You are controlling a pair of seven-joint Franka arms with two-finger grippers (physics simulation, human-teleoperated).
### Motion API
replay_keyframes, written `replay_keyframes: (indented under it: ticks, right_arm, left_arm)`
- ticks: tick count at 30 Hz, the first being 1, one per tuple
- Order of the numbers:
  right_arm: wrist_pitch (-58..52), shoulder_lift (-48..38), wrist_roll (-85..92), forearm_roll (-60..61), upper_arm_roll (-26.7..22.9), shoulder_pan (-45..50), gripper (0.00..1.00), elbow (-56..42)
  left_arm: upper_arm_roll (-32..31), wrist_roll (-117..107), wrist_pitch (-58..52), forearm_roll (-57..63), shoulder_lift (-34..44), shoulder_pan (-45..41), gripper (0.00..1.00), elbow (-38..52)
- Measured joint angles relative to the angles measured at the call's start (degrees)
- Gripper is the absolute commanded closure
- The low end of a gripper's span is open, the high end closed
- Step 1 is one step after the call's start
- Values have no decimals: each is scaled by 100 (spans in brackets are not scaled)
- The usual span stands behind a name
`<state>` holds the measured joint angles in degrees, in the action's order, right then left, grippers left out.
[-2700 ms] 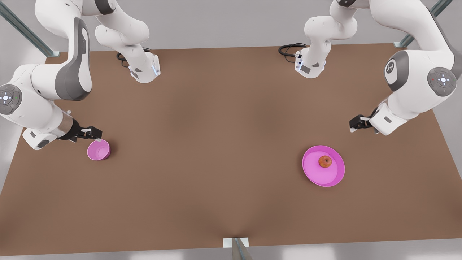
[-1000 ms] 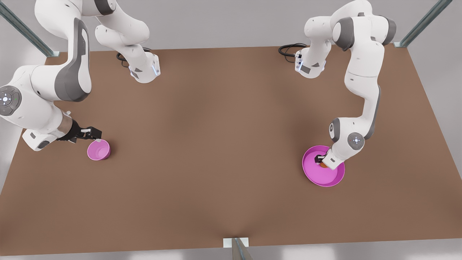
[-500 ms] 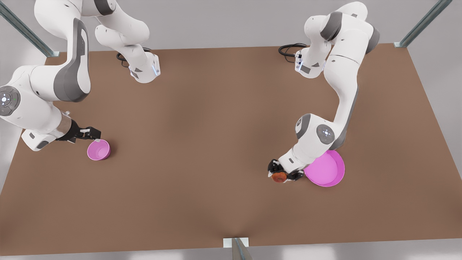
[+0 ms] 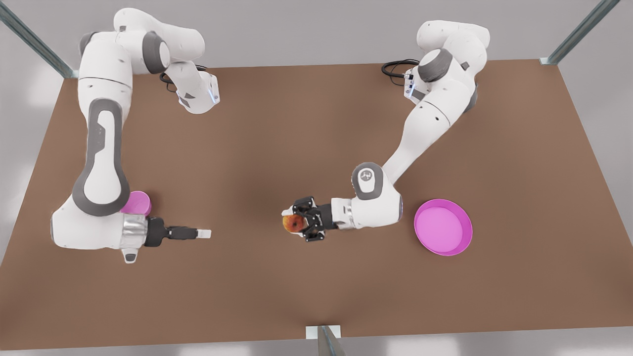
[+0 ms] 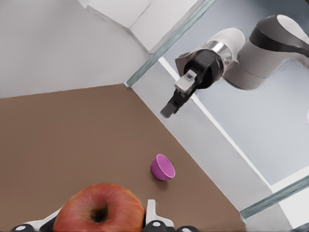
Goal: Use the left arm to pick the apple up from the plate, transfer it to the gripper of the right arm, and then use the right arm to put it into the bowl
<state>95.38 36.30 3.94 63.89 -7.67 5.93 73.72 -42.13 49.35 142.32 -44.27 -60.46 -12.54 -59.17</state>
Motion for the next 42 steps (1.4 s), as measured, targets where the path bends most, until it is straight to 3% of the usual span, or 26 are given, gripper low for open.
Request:
replay_keyframes:
  ticks: [4, 9, 37, 39, 42]
  right_arm:
    - [-12, 572, 617, 1457, 213, 21, 0, 143]
    - [-66, 634, 1480, 2180, 419, 118, 5, 595]
    - [402, 692, 3871, 2592, 734, 883, 7, 956]
    - [530, 662, 3949, 2588, 884, 894, 12, 955]
    - [725, 629, 4052, 2594, 1009, 895, 35, 948]
  left_arm:
    - [0, 1329, 265, -149, -254, -308, 36, 377]
    - [-9, 2659, 581, -221, -412, -473, 36, 487]
    - [-21, 6013, 1270, -320, -514, -698, 35, 518]
    - [-17, 6107, 1274, -328, -514, -700, 34, 518]
    - [-13, 6228, 1271, -330, -513, -704, 34, 518]
